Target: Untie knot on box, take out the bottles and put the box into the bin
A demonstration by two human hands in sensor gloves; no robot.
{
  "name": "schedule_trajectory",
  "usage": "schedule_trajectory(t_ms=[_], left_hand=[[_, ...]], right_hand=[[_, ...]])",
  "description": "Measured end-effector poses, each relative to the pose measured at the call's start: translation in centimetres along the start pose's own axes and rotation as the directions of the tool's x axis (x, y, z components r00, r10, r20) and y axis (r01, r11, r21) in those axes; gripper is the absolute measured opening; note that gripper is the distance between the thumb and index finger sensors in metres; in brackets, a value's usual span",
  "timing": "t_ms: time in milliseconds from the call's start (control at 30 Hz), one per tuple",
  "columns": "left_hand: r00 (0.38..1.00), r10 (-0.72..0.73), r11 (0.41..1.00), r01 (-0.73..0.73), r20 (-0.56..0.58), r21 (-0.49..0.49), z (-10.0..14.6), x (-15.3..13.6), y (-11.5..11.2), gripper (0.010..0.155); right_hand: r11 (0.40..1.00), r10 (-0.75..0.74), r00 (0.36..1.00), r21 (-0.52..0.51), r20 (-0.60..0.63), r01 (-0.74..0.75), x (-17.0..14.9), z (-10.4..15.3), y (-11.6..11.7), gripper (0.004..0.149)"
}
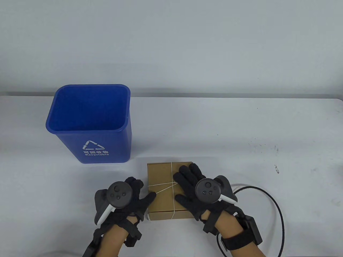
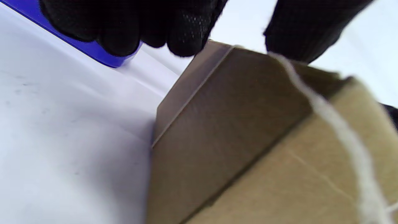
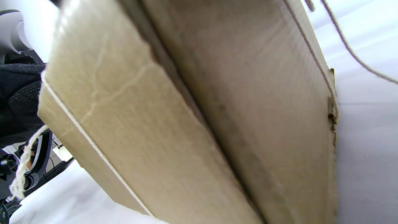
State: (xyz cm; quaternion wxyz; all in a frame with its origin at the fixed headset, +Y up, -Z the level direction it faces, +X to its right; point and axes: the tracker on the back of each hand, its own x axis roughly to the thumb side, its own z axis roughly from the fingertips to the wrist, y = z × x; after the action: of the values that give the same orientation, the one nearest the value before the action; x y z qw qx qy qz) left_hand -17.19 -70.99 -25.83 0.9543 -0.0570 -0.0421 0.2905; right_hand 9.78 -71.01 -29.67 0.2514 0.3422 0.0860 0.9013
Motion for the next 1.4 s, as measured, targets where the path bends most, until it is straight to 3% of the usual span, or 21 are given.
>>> schedule_trajectory(t_ms=[167, 400, 633, 833, 1200, 1400], left_hand=[[0.995, 0.091, 0.990, -0.086, 0.042, -0.108, -0.5, 0.0, -0.9, 0.065], [0.977, 0.016, 0.999, -0.007, 0.214, -0.041, -0.8, 0.9, -0.6, 0.056], [0.947, 0.124, 0.985, -0.082, 0.298, -0.151, -2.4, -0.1, 0.2, 0.050], [0.957, 0.014, 0.999, 0.002, 0.291, -0.054, -2.0, -0.6, 0.9, 0.047], [0.975, 0.046, 0.999, -0.049, 0.216, 0.007, -2.3, -2.5, 1.7, 0.047], [0.976, 0.045, 0.992, -0.069, 0.215, 0.102, -1.8, -2.6, 2.6, 0.048]], right_hand=[[1.000, 0.001, 1.000, 0.001, -0.002, -0.001, 0.0, 0.0, 0.0, 0.074], [1.000, 0.001, 1.000, 0.004, -0.004, -0.001, 0.0, 0.0, 0.0, 0.074], [1.000, 0.000, 1.000, 0.007, -0.010, 0.000, 0.0, 0.0, 0.0, 0.074], [1.000, 0.014, 1.000, 0.014, -0.011, -0.014, 0.0, 0.1, 0.0, 0.074], [1.000, 0.018, 1.000, 0.015, -0.014, -0.018, 0.0, 0.1, 0.1, 0.074], [1.000, 0.013, 1.000, 0.013, -0.013, -0.013, -0.1, 0.1, 0.1, 0.074]])
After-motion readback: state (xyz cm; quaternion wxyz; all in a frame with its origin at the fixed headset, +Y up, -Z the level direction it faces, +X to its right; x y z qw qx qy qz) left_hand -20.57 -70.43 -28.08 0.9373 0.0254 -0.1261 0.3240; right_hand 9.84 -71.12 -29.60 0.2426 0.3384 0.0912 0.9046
